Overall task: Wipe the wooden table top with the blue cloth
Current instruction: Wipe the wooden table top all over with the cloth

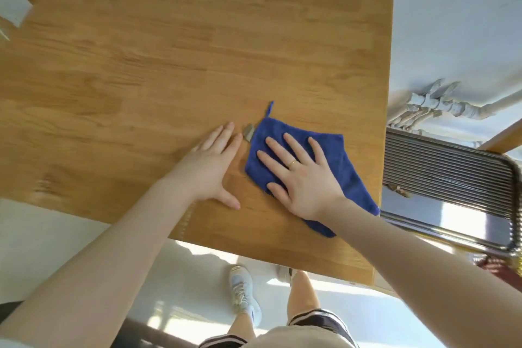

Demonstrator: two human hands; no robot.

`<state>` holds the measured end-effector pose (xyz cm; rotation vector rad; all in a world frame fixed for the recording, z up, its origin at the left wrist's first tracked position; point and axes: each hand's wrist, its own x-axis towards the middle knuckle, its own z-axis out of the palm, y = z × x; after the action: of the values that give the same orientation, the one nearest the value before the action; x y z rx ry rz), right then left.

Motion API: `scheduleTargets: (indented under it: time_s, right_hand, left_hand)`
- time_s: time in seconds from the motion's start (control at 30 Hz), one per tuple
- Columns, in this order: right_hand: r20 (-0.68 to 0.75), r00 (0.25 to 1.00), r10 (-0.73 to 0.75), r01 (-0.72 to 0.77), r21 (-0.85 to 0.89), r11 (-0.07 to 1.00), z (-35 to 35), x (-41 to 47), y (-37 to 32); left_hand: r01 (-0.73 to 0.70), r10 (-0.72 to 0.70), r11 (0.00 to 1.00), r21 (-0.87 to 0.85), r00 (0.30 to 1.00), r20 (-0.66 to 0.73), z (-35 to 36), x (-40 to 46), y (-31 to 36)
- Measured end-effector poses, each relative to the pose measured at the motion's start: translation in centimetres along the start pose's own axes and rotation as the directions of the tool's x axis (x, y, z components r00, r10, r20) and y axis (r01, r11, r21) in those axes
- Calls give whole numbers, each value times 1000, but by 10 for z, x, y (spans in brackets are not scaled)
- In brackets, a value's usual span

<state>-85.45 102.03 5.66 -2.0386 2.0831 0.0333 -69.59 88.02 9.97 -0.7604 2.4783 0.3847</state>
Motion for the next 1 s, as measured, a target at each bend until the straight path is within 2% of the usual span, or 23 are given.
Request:
scheduleTargets:
  time_s: [0.07, 0.13, 0.2, 0.3, 0.4, 0.5, 0.6, 0.67, 0.87, 0.93, 1.0]
  right_hand:
    - [-6, 1000, -23, 23, -10, 1000, -4, 12, 16]
    - [-29, 990, 141, -140, 18, 990, -10, 27, 27]
    - [-51, 934, 354, -353, 33, 935, -7, 33, 19]
    - [-63, 860, 506, -500, 93, 861, 2, 21, -19]
    - [-77, 855, 512, -504, 110, 857, 15, 0, -67]
    - [-86, 883, 461, -454, 88, 887, 25, -20, -109]
    - [-68, 910, 409, -406, 50, 912, 33, -50, -115]
    - [-79, 897, 434, -432, 42, 901, 38, -75, -101]
    - [-72, 664, 745, -723, 195, 663, 38, -118, -55]
    - [-70, 611, 789, -737, 313, 599, 37, -124, -40]
    - [-40, 591, 805, -690, 492, 531, 38, -130, -27]
  left_hand:
    - [-18, 19, 999, 51, 999, -29, 3, 0, -3]
    - [6, 4, 995, 101, 996, -93, 4, -1, -2]
    - [70, -46, 988, 139, 985, -167, 8, -6, -1]
    - [154, -123, 982, 108, 960, -251, 18, -19, -2]
    - [211, -192, 977, 28, 929, -316, 29, -30, -2]
    - [225, -218, 974, -14, 927, -306, 32, -32, -1]
    - [155, -149, 988, 4, 951, -270, 28, -34, 4]
    - [73, -68, 997, 8, 966, -248, 26, -36, 12]
    - [-161, 152, 987, -25, 964, -219, 20, -23, 60]
    - [-221, 212, 975, -20, 955, -208, 23, -15, 85]
    - [-237, 233, 971, 8, 948, -217, 25, -6, 106]
